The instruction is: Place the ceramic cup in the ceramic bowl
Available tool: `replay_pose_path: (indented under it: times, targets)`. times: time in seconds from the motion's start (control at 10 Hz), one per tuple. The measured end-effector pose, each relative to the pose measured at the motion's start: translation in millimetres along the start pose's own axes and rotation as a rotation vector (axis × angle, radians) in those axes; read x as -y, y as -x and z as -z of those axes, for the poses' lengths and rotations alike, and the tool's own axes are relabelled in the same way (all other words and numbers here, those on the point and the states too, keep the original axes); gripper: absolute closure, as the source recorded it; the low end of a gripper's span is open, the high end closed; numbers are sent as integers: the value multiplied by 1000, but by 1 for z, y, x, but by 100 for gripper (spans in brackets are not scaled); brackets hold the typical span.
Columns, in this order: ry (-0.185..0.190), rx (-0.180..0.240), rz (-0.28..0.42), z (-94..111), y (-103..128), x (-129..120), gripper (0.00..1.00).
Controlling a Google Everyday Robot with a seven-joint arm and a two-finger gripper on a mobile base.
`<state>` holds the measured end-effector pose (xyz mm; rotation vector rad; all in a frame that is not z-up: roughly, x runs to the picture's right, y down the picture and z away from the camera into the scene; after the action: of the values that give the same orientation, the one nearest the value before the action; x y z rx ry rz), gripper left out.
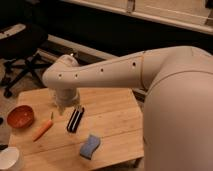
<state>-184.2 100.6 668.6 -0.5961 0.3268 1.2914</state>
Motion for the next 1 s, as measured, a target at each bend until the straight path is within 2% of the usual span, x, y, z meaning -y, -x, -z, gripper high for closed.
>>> replay_pose_path:
  times: [0.1,0.4,0.7,1.0]
  targets:
    - [16,16,78,4,-8,-30,35]
    - [50,23,288,10,-36,-104,35]
    - [42,20,428,7,-47,-147,35]
    - [30,11,531,-11,-50,-181,35]
